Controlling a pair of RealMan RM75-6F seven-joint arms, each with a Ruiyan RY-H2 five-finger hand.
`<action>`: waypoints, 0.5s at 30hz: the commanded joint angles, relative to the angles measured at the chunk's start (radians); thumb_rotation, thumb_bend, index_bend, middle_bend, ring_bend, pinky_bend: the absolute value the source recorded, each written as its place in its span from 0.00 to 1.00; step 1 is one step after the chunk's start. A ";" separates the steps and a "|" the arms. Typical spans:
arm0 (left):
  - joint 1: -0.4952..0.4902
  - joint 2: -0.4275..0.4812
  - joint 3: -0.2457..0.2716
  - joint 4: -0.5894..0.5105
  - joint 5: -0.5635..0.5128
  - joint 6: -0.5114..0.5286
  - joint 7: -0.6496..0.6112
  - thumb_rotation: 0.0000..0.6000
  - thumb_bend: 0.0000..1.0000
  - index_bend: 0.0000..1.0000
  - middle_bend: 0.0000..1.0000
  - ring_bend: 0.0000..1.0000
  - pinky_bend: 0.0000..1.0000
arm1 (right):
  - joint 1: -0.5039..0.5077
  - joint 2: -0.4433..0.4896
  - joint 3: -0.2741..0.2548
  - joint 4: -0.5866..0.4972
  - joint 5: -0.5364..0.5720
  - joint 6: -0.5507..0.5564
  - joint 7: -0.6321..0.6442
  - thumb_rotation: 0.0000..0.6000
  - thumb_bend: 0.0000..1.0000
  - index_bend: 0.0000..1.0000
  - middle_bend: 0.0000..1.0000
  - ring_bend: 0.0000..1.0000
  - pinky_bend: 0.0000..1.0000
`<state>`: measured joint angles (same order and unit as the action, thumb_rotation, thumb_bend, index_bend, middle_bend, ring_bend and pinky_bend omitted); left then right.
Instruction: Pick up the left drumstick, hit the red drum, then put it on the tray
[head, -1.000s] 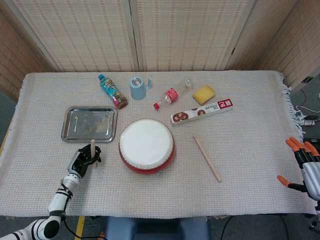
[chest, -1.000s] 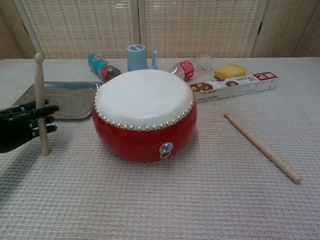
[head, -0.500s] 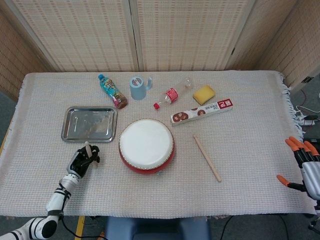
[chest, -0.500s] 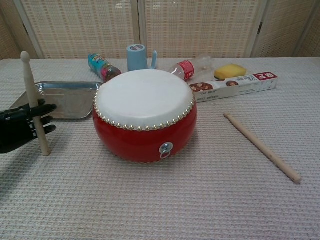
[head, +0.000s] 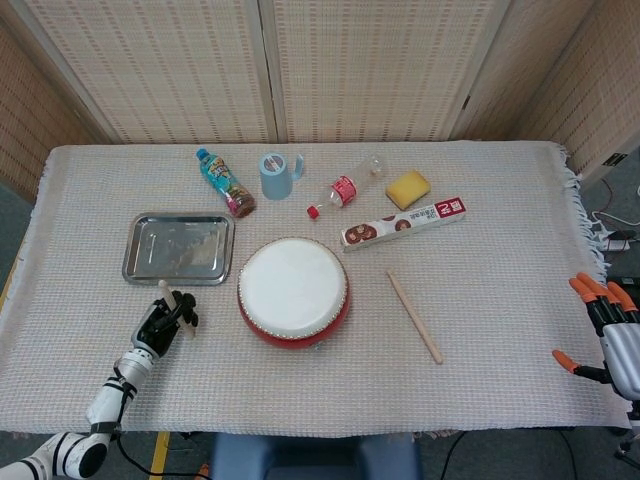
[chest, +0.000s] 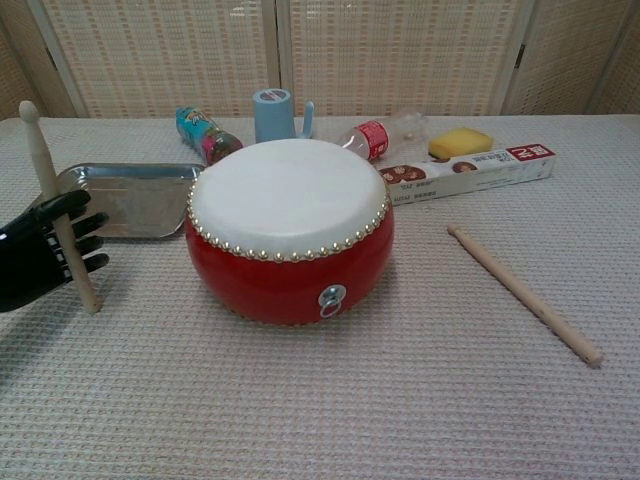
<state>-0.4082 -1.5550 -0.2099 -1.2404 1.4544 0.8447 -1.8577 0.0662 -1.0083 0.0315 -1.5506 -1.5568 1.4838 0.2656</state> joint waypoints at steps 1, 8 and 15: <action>-0.007 -0.001 0.011 0.010 0.006 0.009 -0.003 0.68 0.23 0.65 0.71 0.68 0.62 | 0.000 0.000 0.001 -0.001 0.001 0.000 -0.002 1.00 0.16 0.00 0.01 0.00 0.00; -0.021 -0.008 0.034 0.029 0.005 0.024 0.027 0.69 0.24 0.67 0.72 0.69 0.63 | 0.003 0.001 0.003 -0.003 0.003 -0.004 -0.005 1.00 0.16 0.00 0.01 0.00 0.00; -0.034 -0.020 0.062 0.057 0.012 0.038 0.069 0.75 0.24 0.72 0.76 0.71 0.65 | 0.003 0.002 0.005 -0.007 0.008 -0.005 -0.008 1.00 0.16 0.00 0.01 0.00 0.00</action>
<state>-0.4396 -1.5725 -0.1510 -1.1867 1.4677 0.8804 -1.7931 0.0690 -1.0068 0.0362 -1.5573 -1.5487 1.4790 0.2576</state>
